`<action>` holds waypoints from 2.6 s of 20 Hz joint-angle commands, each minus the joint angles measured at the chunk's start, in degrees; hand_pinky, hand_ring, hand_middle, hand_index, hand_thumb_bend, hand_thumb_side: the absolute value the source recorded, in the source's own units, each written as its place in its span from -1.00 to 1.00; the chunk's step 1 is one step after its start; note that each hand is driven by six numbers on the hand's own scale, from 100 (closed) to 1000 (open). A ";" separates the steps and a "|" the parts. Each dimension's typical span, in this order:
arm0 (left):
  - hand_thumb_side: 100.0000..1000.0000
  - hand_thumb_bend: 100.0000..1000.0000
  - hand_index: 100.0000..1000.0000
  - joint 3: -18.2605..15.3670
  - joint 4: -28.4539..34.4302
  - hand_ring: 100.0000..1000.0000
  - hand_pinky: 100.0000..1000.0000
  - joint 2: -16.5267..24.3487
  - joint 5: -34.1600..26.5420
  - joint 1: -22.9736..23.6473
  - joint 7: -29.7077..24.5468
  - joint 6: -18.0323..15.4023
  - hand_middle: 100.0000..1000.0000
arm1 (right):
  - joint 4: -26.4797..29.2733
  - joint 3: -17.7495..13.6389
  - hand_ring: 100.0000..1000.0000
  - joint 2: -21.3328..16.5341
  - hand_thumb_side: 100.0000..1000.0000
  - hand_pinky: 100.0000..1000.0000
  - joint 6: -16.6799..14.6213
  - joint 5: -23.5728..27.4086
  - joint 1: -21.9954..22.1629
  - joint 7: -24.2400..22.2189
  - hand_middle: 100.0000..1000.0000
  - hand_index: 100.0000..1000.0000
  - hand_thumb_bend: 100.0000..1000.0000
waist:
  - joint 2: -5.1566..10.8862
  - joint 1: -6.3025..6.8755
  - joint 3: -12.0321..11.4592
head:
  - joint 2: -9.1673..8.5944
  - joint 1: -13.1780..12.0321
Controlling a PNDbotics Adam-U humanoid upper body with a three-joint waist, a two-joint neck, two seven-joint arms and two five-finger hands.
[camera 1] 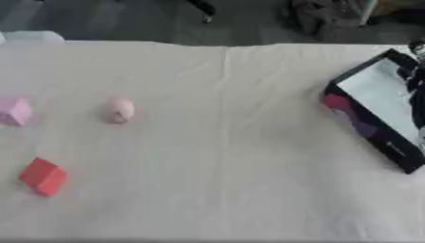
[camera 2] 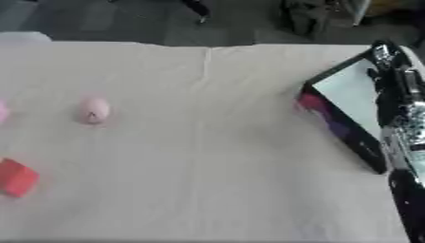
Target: Pick up the objects with one hand, pass them to the other hand, and then place them into the box on the other side of the table.
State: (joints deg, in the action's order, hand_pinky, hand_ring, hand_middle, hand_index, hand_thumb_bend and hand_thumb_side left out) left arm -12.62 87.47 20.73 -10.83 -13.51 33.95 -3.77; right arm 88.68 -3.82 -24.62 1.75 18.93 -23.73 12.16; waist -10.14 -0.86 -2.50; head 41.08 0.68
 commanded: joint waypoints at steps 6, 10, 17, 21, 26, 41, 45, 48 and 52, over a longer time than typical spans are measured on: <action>-0.06 0.28 0.63 -0.42 1.08 -0.06 0.48 2.14 0.39 -0.43 -0.01 0.24 -0.02 | 1.00 -0.53 0.98 -1.83 0.30 1.00 -0.17 0.24 -0.73 -0.09 0.98 0.93 -1.00 | 0.65 0.27 0.17 | -0.03 0.20; -0.06 0.28 0.63 -0.31 0.97 -0.06 0.48 2.91 0.66 -0.67 -0.13 0.46 -0.02 | 0.99 -0.54 0.98 -1.83 0.30 1.00 -0.14 0.23 -0.77 -0.04 0.98 0.93 -1.00 | 0.68 0.32 0.23 | -0.07 0.28; -0.06 0.28 0.68 1.34 -0.88 -0.03 0.50 10.99 1.19 -3.21 -2.94 3.67 0.02 | 1.01 -0.44 0.98 -2.59 0.29 1.00 -0.16 -0.04 -0.96 0.01 0.99 0.94 -1.00 | 1.04 0.43 0.20 | 0.06 0.51; -0.07 0.29 0.70 3.93 -6.75 0.03 0.53 21.33 3.79 -7.22 -9.74 10.66 0.06 | 0.92 -0.30 0.98 -3.33 0.29 1.00 -0.07 -0.33 -0.78 -0.14 0.99 0.94 -1.00 | 1.29 0.58 0.06 | 0.43 0.28; -0.11 0.26 0.71 9.34 -19.65 0.18 0.58 32.26 7.55 -15.06 -25.42 19.10 0.19 | 0.87 0.19 0.98 -3.59 0.29 1.00 0.05 -0.48 -0.99 -0.57 0.99 0.94 -1.00 | 1.47 0.82 0.02 | 0.69 -0.64; -0.32 0.36 0.70 14.91 -43.35 0.51 0.61 34.49 36.75 -32.71 -57.48 17.81 0.45 | 0.51 0.77 0.98 -3.98 0.29 1.00 0.32 -0.75 -0.87 -1.17 0.99 0.94 -1.00 | 1.52 0.82 -0.37 | 0.81 -5.64; -0.31 0.38 0.68 14.77 -47.63 0.55 0.63 32.64 42.32 -35.37 -57.88 19.90 0.46 | 0.43 0.79 0.98 -3.95 0.29 1.00 0.37 -0.75 -0.72 -1.18 0.98 0.94 -1.00 | 1.51 0.75 -0.54 | 1.48 -6.05; -0.28 0.40 0.63 14.73 -50.46 0.56 0.64 30.87 45.58 -36.62 -57.98 21.62 0.47 | 0.41 0.83 0.98 -3.83 0.29 1.00 0.39 -0.72 -0.70 -1.23 0.98 0.94 -1.00 | 1.47 0.63 -0.57 | 1.52 -6.73; -0.27 0.42 0.61 14.28 -53.36 0.57 0.67 28.57 46.12 -37.71 -57.71 22.83 0.46 | 0.28 0.95 0.98 -3.62 0.29 1.00 0.49 -0.72 -0.64 -1.36 0.98 0.94 -1.00 | 1.34 0.50 -0.61 | 1.16 -6.79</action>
State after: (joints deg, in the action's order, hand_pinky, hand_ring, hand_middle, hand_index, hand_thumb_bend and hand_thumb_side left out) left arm 2.26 34.41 48.24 34.85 -50.04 -23.87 18.55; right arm 88.46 -2.73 -26.53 2.25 18.43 -23.70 10.93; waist -9.61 -0.48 -3.01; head 42.22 -5.94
